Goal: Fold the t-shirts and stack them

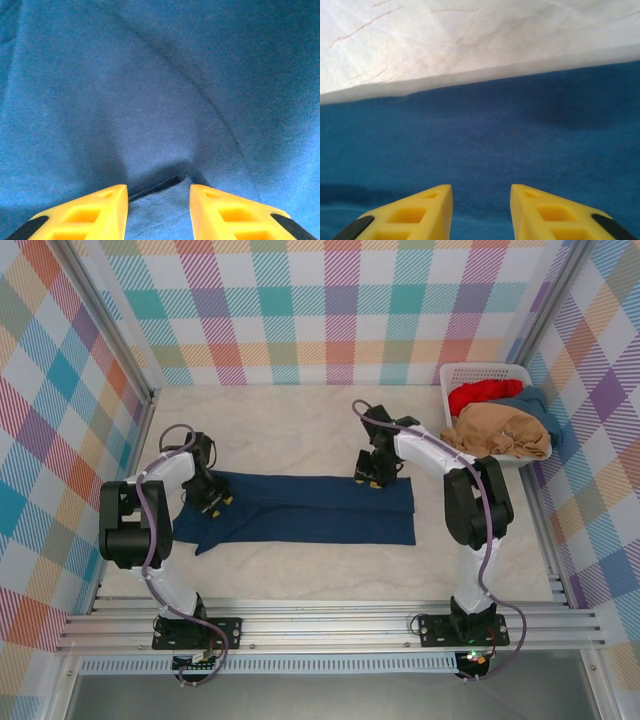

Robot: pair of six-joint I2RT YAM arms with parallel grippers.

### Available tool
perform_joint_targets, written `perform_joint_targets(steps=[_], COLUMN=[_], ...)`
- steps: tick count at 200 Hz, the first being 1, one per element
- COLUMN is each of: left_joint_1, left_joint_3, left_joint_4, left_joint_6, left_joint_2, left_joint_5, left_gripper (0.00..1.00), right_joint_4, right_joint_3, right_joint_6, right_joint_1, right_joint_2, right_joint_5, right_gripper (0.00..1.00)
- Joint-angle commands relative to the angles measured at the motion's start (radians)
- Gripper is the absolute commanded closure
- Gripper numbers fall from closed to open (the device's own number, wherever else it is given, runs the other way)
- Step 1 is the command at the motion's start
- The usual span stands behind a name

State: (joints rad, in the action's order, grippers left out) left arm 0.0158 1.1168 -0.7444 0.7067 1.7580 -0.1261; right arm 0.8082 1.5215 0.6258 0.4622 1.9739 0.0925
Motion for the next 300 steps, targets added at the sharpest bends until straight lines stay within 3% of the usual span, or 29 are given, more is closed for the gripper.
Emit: perform_joint_targets(steps=[1, 64, 113, 175, 245, 300], left_joint_1=[-0.002, -0.005, -0.011, -0.037, -0.058, -0.079], left_joint_3=[-0.029, 0.008, -0.021, -0.027, -0.023, -0.032], left_joint_4=[0.063, 0.06, 0.071, 0.063, 0.038, -0.014], left_joint_6=[0.015, -0.013, -0.025, -0.038, -0.059, -0.075], left_joint_2=[-0.045, -0.097, -0.046, -0.009, -0.04, -0.118], left_joint_5=[-0.018, 0.035, 0.004, 0.01, 0.037, 0.043], left_gripper=[0.62, 0.57, 0.67, 0.7, 1.0, 1.0], right_joint_4=[-0.055, -0.069, -0.062, -0.059, -0.063, -0.065], right_joint_3=[-0.047, -0.113, -0.103, -0.098, -0.116, -0.114], right_joint_6=[-0.018, -0.01, -0.003, -0.002, -0.004, -0.007], right_joint_1=[0.028, 0.035, 0.035, 0.036, 0.035, 0.036], right_joint_2=[-0.045, -0.086, -0.094, -0.099, -0.111, -0.118], right_joint_5=[0.097, 0.098, 0.1, 0.098, 0.093, 0.091], right_gripper=[0.64, 0.65, 0.66, 0.66, 0.67, 0.71])
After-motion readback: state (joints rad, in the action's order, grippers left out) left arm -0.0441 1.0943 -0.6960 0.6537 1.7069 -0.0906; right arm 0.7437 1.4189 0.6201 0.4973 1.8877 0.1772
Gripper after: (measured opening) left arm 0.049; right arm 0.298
